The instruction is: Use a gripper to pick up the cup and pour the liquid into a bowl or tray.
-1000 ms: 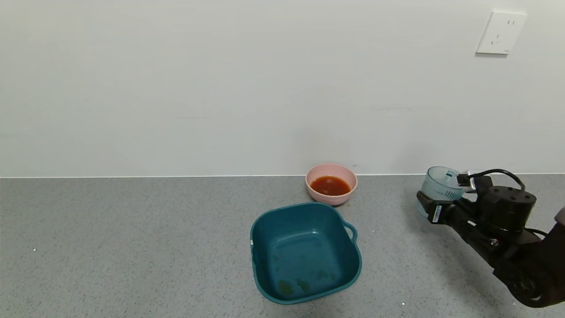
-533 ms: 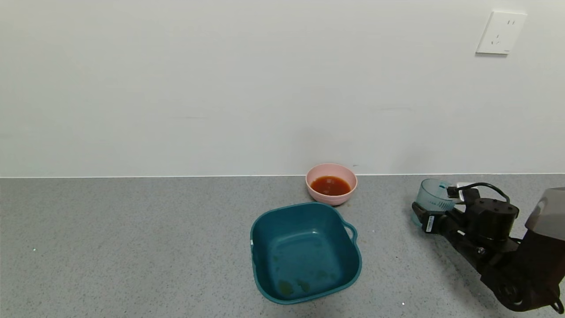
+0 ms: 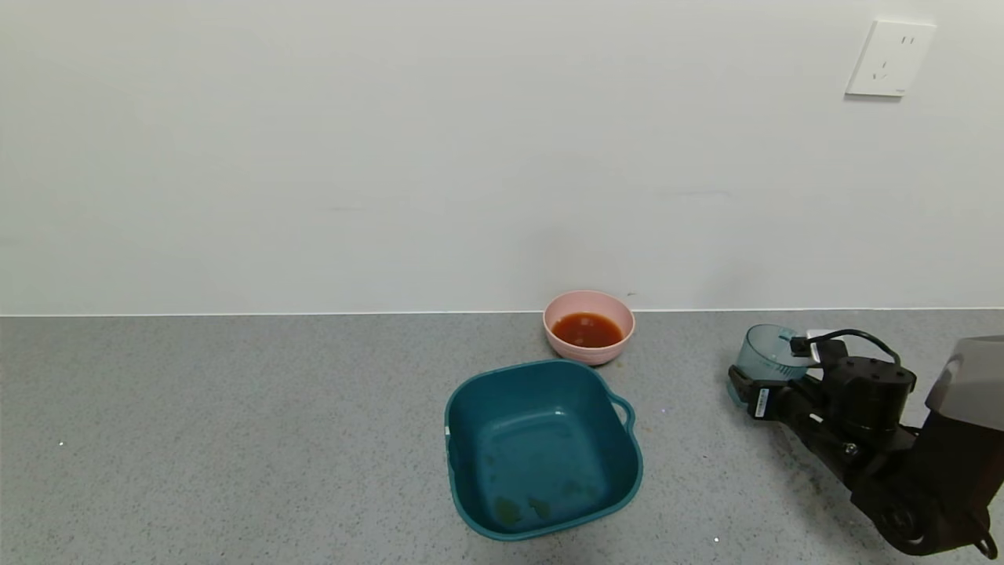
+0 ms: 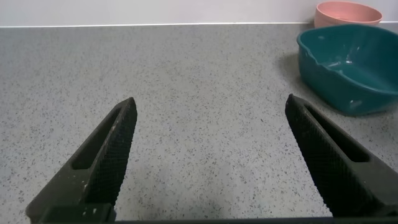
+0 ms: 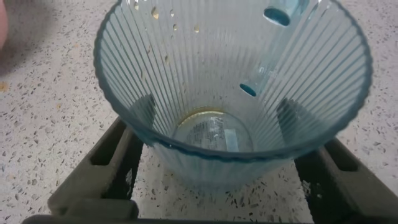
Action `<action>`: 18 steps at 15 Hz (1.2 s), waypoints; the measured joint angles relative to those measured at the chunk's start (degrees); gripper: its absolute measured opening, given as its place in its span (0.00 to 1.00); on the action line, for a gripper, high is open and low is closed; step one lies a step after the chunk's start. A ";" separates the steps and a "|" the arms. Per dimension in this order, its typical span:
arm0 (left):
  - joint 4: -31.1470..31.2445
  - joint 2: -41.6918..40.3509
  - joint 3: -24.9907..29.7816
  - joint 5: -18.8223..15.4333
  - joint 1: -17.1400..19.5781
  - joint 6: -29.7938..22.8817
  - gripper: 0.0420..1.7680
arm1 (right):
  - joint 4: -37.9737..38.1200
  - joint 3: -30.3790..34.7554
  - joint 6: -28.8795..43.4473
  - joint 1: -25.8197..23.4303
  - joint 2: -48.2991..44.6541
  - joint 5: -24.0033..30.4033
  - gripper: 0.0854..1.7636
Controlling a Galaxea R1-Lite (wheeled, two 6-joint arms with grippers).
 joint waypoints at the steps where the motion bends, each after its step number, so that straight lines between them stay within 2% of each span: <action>1: 0.00 0.00 0.00 0.00 0.00 0.02 0.97 | 0.10 0.17 0.00 0.01 -0.28 0.18 0.86; 3: 0.00 0.00 0.00 0.00 0.00 0.00 0.97 | 1.04 0.41 0.00 0.00 -1.29 0.60 0.89; 6: 0.00 0.00 0.00 0.00 0.00 0.00 0.97 | 7.88 0.69 0.10 -0.13 -4.79 1.38 0.91; 12: -0.01 0.00 0.00 0.00 0.00 0.00 0.97 | 29.73 0.59 0.24 -1.10 -18.58 4.38 0.94; 18: 0.00 0.00 0.00 0.00 0.00 0.02 0.97 | 54.26 1.46 0.16 -2.56 -40.66 9.41 0.96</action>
